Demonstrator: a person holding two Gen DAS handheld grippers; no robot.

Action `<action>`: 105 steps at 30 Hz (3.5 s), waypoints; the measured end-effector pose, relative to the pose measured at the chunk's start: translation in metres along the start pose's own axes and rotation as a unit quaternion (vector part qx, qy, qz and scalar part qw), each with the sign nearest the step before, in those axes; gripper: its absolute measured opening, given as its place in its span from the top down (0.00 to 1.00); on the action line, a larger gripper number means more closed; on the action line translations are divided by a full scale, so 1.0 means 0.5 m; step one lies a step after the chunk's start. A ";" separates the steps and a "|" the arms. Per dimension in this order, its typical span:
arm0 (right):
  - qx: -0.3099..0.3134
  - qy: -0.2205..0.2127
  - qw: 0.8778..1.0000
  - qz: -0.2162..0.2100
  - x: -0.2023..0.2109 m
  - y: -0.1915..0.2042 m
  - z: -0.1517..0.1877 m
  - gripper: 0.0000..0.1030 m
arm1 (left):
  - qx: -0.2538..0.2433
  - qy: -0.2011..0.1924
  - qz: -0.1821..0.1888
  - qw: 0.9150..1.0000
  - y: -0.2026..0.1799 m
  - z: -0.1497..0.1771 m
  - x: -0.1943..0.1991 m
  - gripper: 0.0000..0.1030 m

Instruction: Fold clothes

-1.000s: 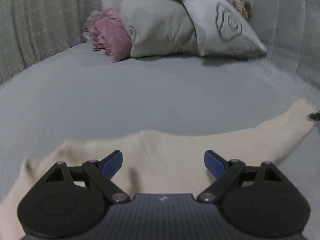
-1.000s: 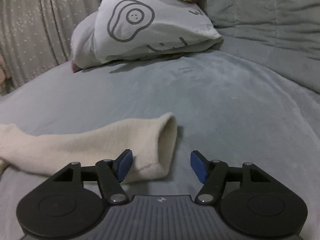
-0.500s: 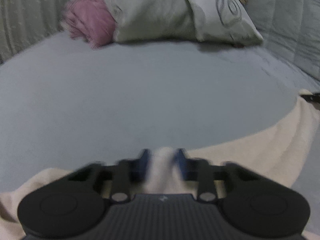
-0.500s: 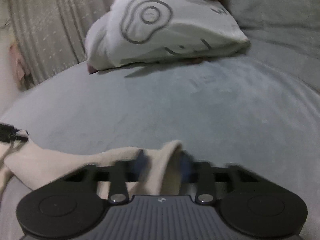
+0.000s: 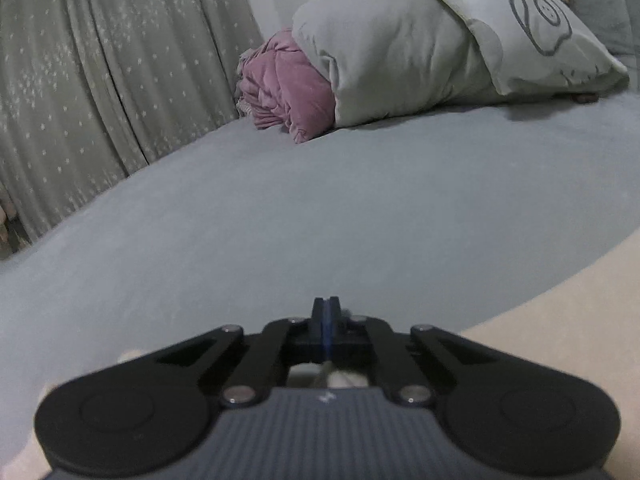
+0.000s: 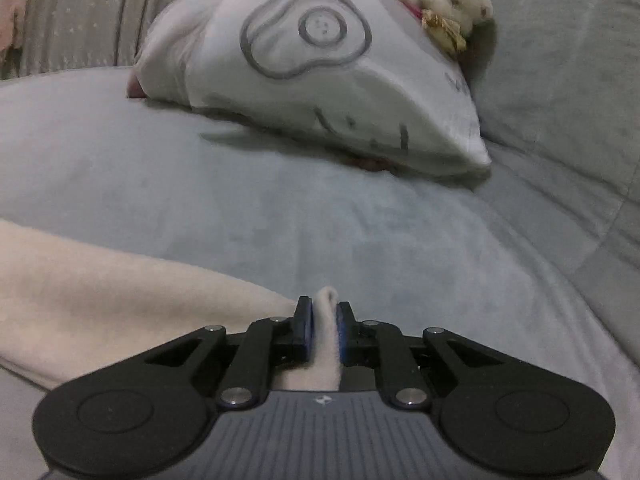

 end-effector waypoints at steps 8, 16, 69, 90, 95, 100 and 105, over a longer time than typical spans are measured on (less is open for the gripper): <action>-0.175 0.039 0.981 -0.070 0.137 -0.080 0.019 0.53 | 0.049 -0.042 0.094 0.993 -0.035 -0.025 0.209 0.74; -0.297 0.115 0.924 -0.211 0.177 -0.034 0.075 0.53 | -0.144 -0.033 0.174 0.974 -0.248 0.038 0.342 0.76; 0.113 0.081 0.916 -0.377 0.097 0.394 -0.040 0.60 | -0.168 0.004 0.249 0.954 -0.274 0.068 0.264 0.63; 0.088 -0.030 0.956 -0.280 0.112 0.295 -0.037 0.85 | -0.201 0.007 0.265 0.943 -0.261 0.073 0.238 0.92; 0.216 -0.058 0.918 -0.327 0.264 0.281 0.058 0.78 | -0.185 0.004 0.262 0.947 -0.255 0.067 0.244 0.94; 0.054 0.110 0.882 -0.455 0.302 0.316 0.138 0.73 | -0.127 -0.011 0.269 0.955 -0.227 0.061 0.260 0.96; -0.075 0.160 0.869 -0.461 0.243 0.349 0.145 0.48 | -0.090 -0.018 0.282 0.955 -0.201 0.058 0.284 0.97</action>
Point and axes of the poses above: each gripper's, at about its wrist camera, not at the fingertips, and x roughly against the way its jaws point, y to its left, z to its underside, the point moved 10 cm from there along -x, roughly the way its jaws point, and after that the axes turned 13 degrees about -x, right-handed, at the moved point
